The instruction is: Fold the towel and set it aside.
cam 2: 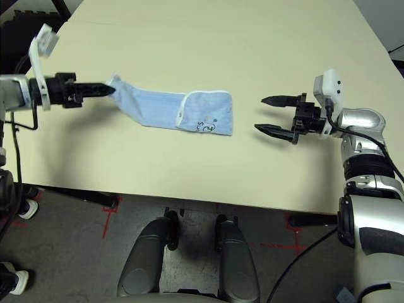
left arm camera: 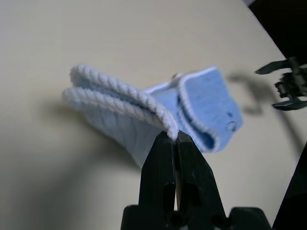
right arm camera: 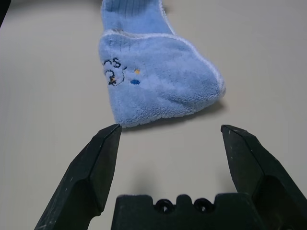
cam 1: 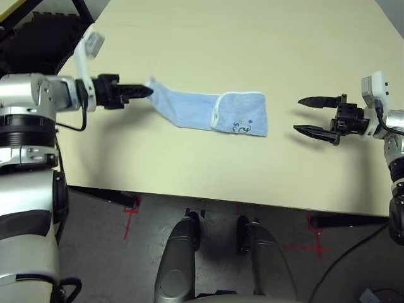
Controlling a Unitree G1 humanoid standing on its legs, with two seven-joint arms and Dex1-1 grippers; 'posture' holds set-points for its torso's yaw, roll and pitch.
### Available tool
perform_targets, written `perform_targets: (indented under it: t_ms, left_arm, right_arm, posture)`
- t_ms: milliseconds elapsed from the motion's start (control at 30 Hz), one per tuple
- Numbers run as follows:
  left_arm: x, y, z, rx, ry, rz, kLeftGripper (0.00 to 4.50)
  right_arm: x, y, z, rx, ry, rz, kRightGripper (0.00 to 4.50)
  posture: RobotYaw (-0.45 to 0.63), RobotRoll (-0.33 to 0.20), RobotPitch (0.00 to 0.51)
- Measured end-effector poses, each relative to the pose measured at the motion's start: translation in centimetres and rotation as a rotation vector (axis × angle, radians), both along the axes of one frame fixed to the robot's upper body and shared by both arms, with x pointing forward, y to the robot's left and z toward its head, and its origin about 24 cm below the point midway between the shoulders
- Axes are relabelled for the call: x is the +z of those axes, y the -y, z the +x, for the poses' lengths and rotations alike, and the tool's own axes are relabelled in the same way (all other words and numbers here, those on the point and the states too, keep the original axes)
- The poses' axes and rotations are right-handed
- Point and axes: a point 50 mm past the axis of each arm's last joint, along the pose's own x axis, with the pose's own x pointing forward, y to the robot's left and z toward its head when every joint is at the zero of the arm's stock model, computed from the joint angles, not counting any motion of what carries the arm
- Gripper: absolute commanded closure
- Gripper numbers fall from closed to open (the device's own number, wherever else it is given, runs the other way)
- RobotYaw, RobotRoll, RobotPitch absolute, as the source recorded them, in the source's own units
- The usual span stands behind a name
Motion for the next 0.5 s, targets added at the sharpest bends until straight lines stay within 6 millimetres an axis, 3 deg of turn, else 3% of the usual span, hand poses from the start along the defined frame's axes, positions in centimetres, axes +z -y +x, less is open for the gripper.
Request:
perform_targets:
  t_ms: [200, 500]
  left_arm:
    - [1.8, 4.2, -1.1, -0.215, 0.059, -0.012, 4.48]
    - [0.7, 8.6, -1.0, -0.349, 0.016, -0.044, 4.48]
  right_arm:
    - [0.0, -0.2, 0.1, -0.002, -0.003, 0.008, 0.00]
    - [0.2, -0.5, 0.1, -0.003, 0.015, 0.007, 0.00]
  posture:
    - [0.12, 0.000, 0.199]
    - [0.12, 0.000, 0.204]
